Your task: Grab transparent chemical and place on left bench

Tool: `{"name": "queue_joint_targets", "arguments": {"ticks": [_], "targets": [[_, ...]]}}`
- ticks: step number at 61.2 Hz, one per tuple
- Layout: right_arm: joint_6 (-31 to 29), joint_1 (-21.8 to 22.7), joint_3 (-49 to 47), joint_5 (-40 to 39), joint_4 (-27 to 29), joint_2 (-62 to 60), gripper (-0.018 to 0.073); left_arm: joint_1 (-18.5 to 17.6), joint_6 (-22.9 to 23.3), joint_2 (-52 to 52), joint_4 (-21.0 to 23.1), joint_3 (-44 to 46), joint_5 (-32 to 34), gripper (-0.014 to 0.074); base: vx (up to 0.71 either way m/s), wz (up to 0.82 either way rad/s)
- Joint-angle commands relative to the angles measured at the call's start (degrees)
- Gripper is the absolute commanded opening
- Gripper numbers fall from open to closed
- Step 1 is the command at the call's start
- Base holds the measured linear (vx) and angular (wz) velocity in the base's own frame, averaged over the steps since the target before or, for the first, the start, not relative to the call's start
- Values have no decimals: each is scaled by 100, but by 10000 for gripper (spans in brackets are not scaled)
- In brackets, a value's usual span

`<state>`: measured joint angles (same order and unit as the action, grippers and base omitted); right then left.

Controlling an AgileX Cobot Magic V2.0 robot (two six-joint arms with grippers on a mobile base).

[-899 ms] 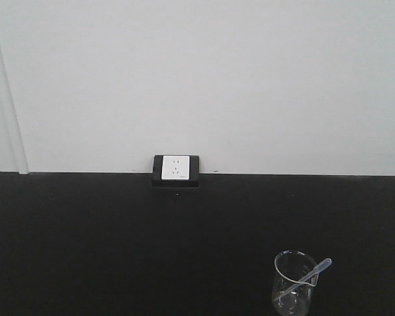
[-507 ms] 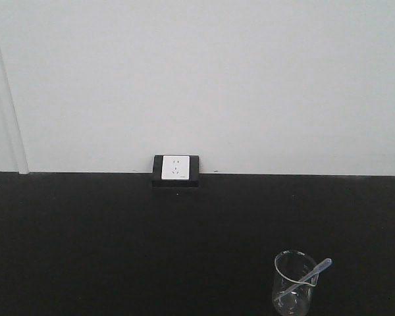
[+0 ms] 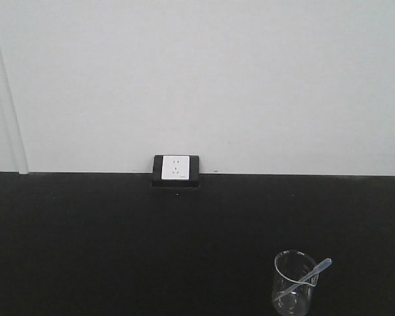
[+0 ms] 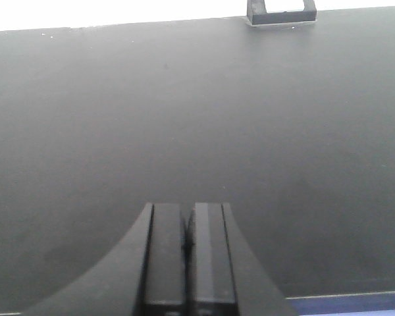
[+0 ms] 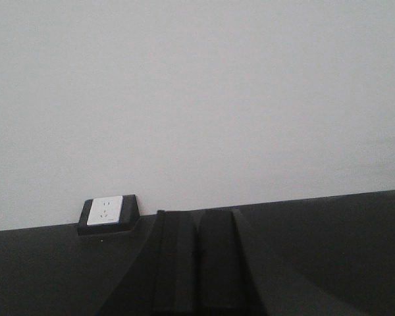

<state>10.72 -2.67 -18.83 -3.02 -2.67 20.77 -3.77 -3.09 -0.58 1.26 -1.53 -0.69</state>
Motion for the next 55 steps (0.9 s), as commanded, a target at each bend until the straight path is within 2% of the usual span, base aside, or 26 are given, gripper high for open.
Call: {"name": "queue_joint_targets", "arguments": {"ticks": [1, 11, 24, 33, 40, 47, 50, 55], "targets": [[-38, 13, -677, -568, -43, 979, -8, -10, 45, -110, 4, -93, 449, -3, 0, 0], [65, 13, -1141, -674, -2, 2092, -6, -10, 45, -110, 4, -93, 449, -3, 0, 0], [125, 13, -1191, -717, -37, 2744, 0, -10, 45, -110, 4, -93, 449, -3, 0, 0], [85, 13, -1191, -723, -252, 2945, 61, -10, 45, -110, 4, -93, 449, -3, 0, 0], [85, 13, -1191, -837, -599, 3022, 174, -10, 45, -110, 4, -93, 449, -3, 0, 0], [85, 13, -1191, -995, -878, 3104, 358, -10, 45, -110, 4, -93, 449, -3, 0, 0], [85, 13, -1191, -1116, -948, 3162, 471, -10, 45, -110, 4, -93, 449, -3, 0, 0], [90, 13, -1191, -1266, -973, 3242, 592, -10, 45, -110, 4, -93, 449, -3, 0, 0]]}}
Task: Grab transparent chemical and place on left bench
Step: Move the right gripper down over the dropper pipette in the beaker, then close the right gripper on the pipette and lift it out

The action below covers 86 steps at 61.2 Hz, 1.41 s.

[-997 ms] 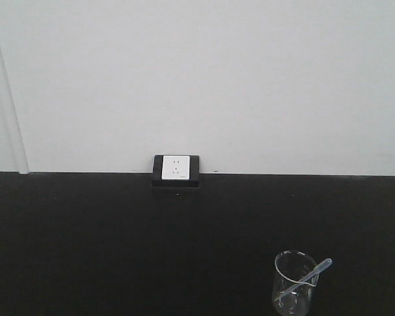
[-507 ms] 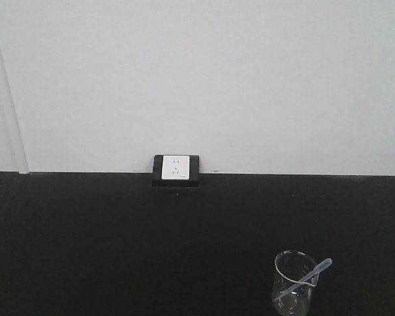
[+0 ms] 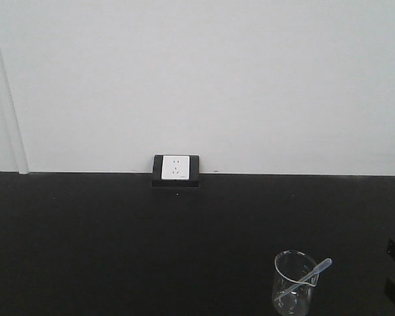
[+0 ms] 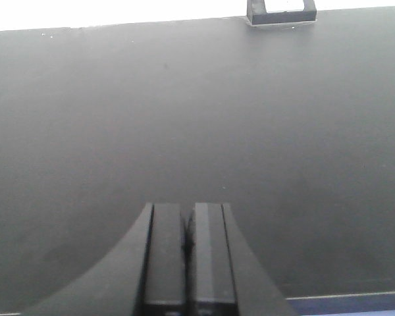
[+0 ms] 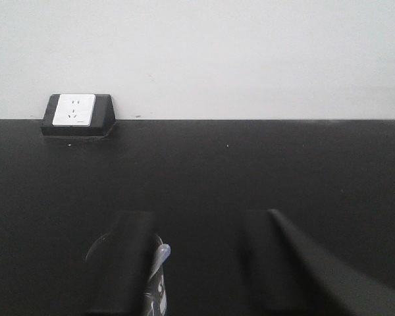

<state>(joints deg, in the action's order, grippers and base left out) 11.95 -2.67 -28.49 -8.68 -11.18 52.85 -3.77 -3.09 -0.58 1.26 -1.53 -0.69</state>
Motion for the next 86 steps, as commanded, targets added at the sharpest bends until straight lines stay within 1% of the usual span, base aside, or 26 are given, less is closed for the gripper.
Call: {"name": "queue_joint_targets", "arguments": {"ticks": [1, 2, 5, 9, 14, 20, 30, 37, 42, 54, 69, 86], "targets": [[-33, 13, -225, -717, -122, 41, 613, -10, 45, -110, 4, -93, 449, -3, 0, 0], [-33, 13, -225, -731, -122, 52, 642, -10, 45, -110, 4, -93, 449, -3, 0, 0], [-19, 13, -225, -759, -122, 59, 691, -10, 45, -110, 4, -93, 449, -3, 0, 0], [41, 13, -225, -889, -89, 59, 732, -10, 45, -110, 4, -93, 449, -3, 0, 0], [55, 13, -225, -1335, -100, 106, 729, -10, 45, -110, 4, -93, 449, -3, 0, 0], [49, 13, -217, -2428, -107, 366, 721, -10, 45, -110, 4, -93, 449, -3, 0, 0], [127, 13, -217, -4153, -85, 1386, 689, -10, 45, -110, 4, -93, 449, -3, 0, 0], [398, 13, -217, -4911, -85, 2234, 673, -10, 45, -110, 4, -93, 449, -3, 0, 0], [481, 13, -217, -5384, -85, 2790, 666, -10, 45, -110, 4, -93, 449, -3, 0, 0], [673, 13, -217, -6829, -121, 4198, 643, -10, 45, -110, 4, -93, 449, -3, 0, 0], [617, 13, -361, -6829, -144, 4994, 582, -10, 45, -110, 4, -93, 449, -3, 0, 0], [629, 13, -467, -6829, -338, 5207, 518, -10, 45, -110, 4, -93, 449, -3, 0, 0]]}}
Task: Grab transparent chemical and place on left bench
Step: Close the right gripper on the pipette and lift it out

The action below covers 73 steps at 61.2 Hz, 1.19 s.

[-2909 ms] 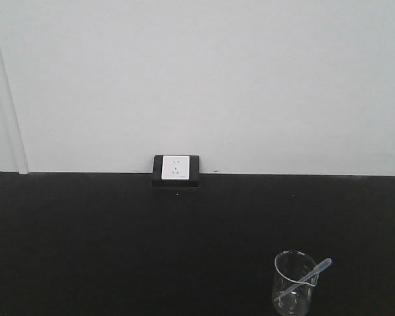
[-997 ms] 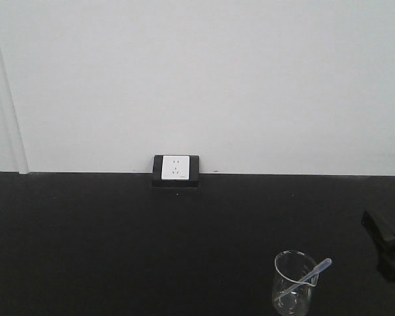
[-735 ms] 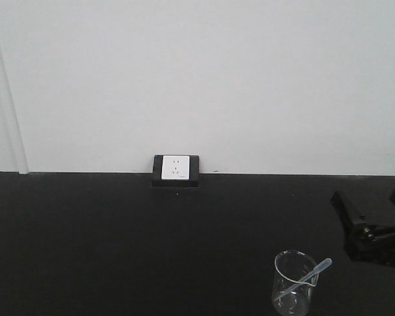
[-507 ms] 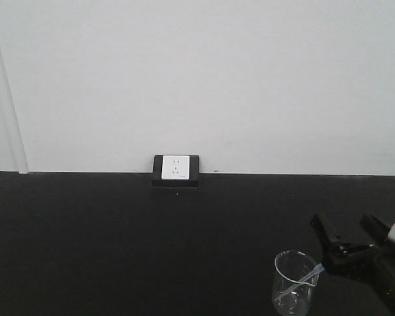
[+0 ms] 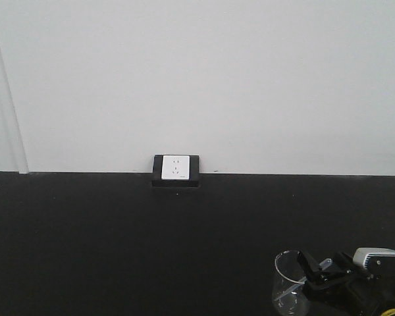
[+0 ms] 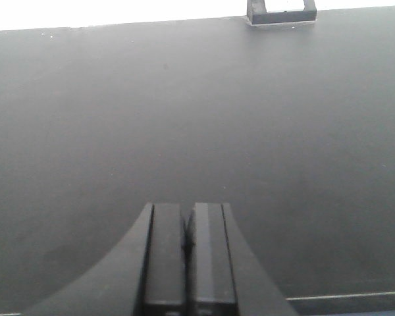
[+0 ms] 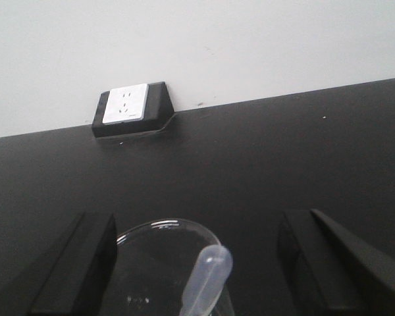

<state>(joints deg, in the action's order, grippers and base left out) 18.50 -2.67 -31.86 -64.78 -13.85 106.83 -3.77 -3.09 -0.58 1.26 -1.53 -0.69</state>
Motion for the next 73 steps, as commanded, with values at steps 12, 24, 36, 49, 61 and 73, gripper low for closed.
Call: {"name": "queue_joint_targets", "arguments": {"ticks": [12, 24, 36, 49, 61, 73], "targets": [[-27, 13, -131, -1218, -94, -180, 382, -10, 45, -110, 4, -93, 449, -3, 0, 0], [-52, 13, -131, -1218, -87, -180, 125, -10, 45, -110, 4, -93, 449, -3, 0, 0], [-98, 13, -135, -1218, -153, -180, -11, -10, 45, -110, 4, -93, 449, -3, 0, 0], [-244, 13, -285, -1218, -288, -410, -7, -10, 45, -110, 4, -93, 449, -3, 0, 0], [-239, 13, -645, -650, -780, -1214, -4, -10, 45, -110, 4, -93, 449, -3, 0, 0], [32, 13, -911, 1707, -1088, -2580, -4, -10, 45, -110, 4, -93, 449, -3, 0, 0]]}}
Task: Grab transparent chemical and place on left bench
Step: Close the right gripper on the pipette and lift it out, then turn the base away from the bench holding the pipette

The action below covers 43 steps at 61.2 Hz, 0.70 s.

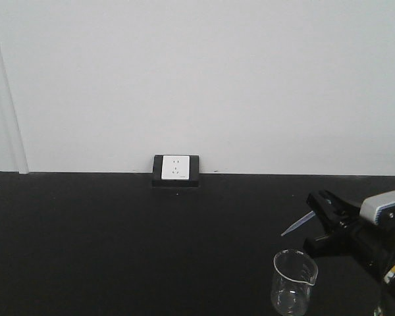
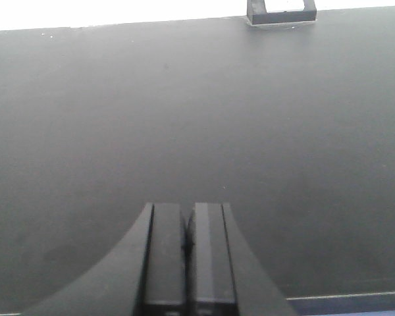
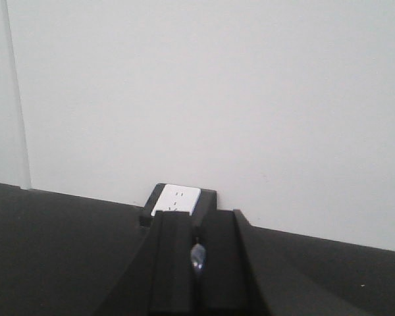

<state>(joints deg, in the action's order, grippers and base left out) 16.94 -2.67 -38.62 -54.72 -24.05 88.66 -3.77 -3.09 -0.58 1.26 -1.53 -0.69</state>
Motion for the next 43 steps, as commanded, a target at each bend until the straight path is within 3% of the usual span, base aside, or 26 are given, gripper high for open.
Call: {"name": "queue_joint_targets", "arguments": {"ticks": [1, 12, 26, 32, 43], "targets": [[277, 13, -253, 889, -93, -867, -4, -10, 45, -110, 4, -93, 449, -3, 0, 0], [1521, -7, -279, 2877, -919, -2074, -4, -10, 45, -110, 4, -93, 449, -3, 0, 0], [3014, -330, -256, 4488, -2152, -3065, -4, -10, 45, -110, 4, -93, 449, -3, 0, 0], [3321, -583, -256, 4969, -2539, -3268, -4, -10, 45, -110, 4, -93, 449, -3, 0, 0], [3344, -806, -256, 5277, -2733, -3372, -4, -10, 45, -110, 4, -93, 449, -3, 0, 0]]}}
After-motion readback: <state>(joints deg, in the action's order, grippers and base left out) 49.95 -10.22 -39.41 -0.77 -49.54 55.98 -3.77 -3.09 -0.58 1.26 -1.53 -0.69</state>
